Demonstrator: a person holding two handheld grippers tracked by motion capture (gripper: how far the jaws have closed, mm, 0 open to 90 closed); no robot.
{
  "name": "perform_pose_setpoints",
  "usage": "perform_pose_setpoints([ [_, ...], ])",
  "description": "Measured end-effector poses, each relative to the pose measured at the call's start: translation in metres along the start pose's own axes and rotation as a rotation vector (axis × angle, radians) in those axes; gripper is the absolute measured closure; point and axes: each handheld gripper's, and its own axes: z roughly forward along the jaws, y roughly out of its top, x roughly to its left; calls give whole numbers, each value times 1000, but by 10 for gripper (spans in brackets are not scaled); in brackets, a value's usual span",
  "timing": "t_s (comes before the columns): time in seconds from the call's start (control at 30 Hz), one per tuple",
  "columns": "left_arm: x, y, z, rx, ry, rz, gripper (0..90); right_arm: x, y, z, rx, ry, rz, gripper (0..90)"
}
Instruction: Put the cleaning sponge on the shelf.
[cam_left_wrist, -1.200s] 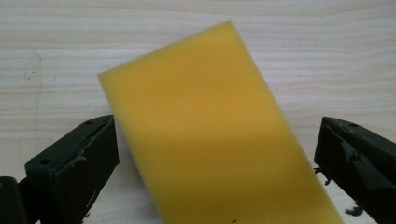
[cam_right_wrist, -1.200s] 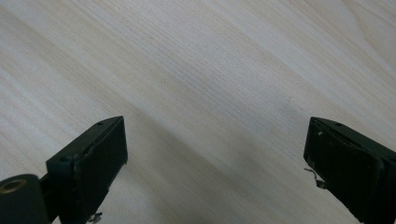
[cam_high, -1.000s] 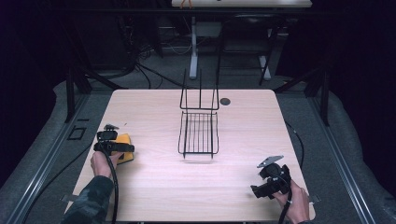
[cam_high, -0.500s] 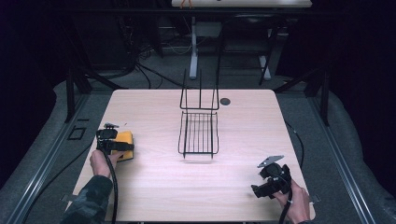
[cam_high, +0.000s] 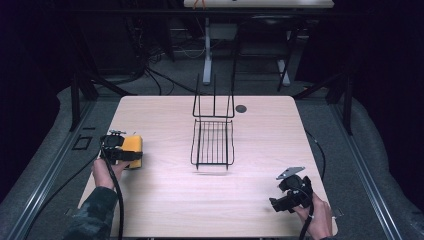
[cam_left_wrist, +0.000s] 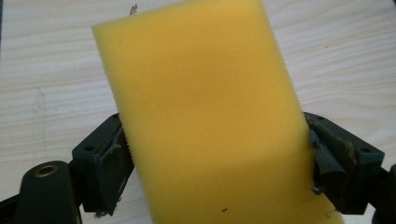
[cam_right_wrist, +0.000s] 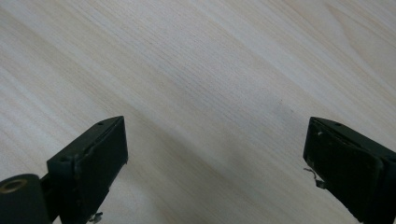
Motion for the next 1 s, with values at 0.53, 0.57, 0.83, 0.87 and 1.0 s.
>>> perform_pose_setpoints([
  [0.53,-16,6,-18,-37,-40,81,183,-2,0,-1,-2,2,-6,64],
  [0.57,-20,8,-20,-37,-49,89,184,-1,0,-1,-2,6,-5,64],
  [0.83,-31,12,-23,-42,-88,119,185,0,0,-2,-1,5,-4,67],
  [0.87,-33,13,-24,-46,-92,126,186,-1,0,-2,-4,6,-5,67],
  [1.0,-41,16,-26,-47,-117,150,187,-1,1,-3,-4,4,-4,69],
])
